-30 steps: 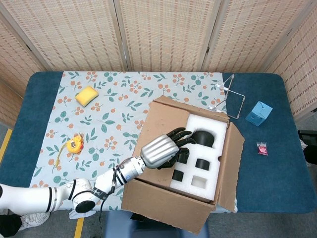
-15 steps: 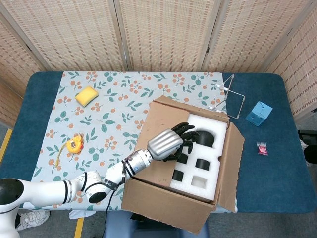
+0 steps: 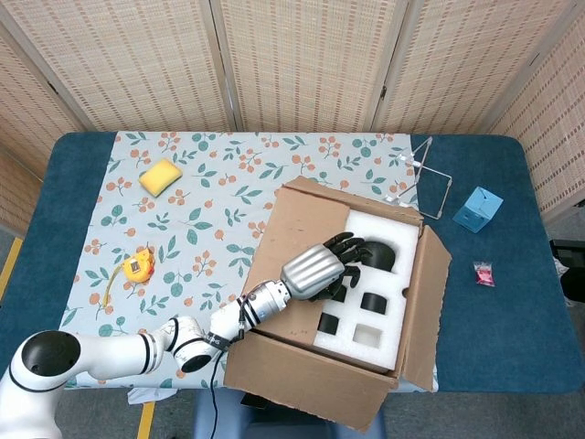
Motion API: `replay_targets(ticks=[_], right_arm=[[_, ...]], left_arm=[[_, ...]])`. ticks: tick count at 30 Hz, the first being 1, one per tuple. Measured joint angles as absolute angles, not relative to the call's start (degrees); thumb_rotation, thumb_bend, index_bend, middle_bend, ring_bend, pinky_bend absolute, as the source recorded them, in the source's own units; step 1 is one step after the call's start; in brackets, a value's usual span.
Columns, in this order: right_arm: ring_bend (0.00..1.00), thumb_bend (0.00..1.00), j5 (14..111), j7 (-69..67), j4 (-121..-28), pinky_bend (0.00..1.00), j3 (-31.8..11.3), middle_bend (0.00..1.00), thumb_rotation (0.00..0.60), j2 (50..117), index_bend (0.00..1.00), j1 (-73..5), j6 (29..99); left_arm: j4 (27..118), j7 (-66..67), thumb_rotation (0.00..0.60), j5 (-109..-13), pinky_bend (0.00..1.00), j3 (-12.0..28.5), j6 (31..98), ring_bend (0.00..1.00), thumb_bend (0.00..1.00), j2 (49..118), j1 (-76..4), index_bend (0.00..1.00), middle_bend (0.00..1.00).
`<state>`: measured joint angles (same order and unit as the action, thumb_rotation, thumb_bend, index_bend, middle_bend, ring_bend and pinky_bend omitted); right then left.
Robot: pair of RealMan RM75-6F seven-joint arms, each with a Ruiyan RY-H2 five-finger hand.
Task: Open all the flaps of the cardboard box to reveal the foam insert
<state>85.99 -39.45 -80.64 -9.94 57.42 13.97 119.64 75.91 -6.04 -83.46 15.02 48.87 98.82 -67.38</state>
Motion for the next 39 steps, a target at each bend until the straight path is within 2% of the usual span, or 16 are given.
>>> replay_targets(ticks=[8, 11, 27, 39], right_arm=[[0.04, 0.71, 85.0, -58.7, -73.7, 0.0, -11.5, 0.0, 0.41, 57.5, 0.21, 16.4, 121.5], [0.04, 0.71, 86.1, -61.7, -71.1, 0.0, -11.5, 0.0, 0.408, 57.7, 0.21, 16.8, 121.9], [0.03, 0.71, 88.9, -60.0, -71.9, 0.0, -10.6, 0.0, 0.408, 56.9, 0.21, 16.6, 120.6], [0.03, 0.71, 90.2, -64.0, -69.7, 0.0, -10.2, 0.0, 0.409, 57.0, 0.21, 16.7, 121.5]], left_arm=[[71.5, -6.9, 0.6, -86.8, 0.0, 12.8, 50.8, 0.01, 1.0, 100.9, -67.9, 0.52, 0.17], [70.1, -6.8, 0.6, -87.8, 0.0, 12.1, 51.5, 0.01, 1.0, 101.6, -67.9, 0.53, 0.17], [66.4, -4.7, 0.6, -89.1, 0.0, 11.2, 54.6, 0.01, 1.0, 101.9, -67.5, 0.56, 0.17], [64.9, -0.9, 0.6, -90.4, 0.0, 10.3, 56.9, 0.01, 1.0, 101.9, -67.0, 0.57, 0.17]])
